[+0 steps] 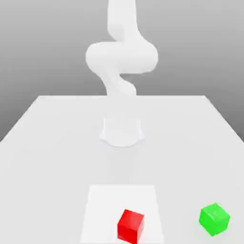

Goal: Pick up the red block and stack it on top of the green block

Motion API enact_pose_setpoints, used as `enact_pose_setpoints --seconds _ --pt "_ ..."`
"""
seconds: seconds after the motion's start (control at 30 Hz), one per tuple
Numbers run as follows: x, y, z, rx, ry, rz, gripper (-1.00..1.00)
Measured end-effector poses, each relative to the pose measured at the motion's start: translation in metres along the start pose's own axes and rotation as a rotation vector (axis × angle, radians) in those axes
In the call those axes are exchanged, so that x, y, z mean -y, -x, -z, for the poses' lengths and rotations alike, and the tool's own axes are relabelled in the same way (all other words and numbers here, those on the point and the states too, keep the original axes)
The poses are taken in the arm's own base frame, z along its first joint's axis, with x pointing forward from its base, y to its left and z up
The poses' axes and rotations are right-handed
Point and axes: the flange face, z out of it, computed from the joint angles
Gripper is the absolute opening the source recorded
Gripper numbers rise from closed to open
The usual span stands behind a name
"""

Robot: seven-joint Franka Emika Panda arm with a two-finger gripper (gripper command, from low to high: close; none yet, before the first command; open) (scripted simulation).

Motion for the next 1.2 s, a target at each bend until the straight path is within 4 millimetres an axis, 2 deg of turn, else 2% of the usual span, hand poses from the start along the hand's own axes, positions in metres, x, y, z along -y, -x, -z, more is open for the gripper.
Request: enact_pose_setpoints --seconds 0.13,0.3,0.5,0.67,0.83,0.97,1.0,1.2 --pt "-0.003 0.011 -0.083 0.055 0.113 -0.048 0.0" --pt "-0.022 0.033 -0.179 0.127 0.241 -0.108 0.0" --pt "-0.062 0.074 -0.281 0.222 0.384 -0.182 0.0" --pt "-0.106 0.121 -0.351 0.31 0.495 -0.25 0.0" --pt "-0.152 0.175 -0.406 0.4 0.59 -0.317 0.0" --pt "-0.178 0.202 -0.445 0.411 0.602 -0.327 0.0" --pt "-0.184 0.207 -0.453 0.411 0.603 -0.327 -1.0" --pt "-0.187 0.21 -0.456 0.411 0.602 -0.327 -1.0"
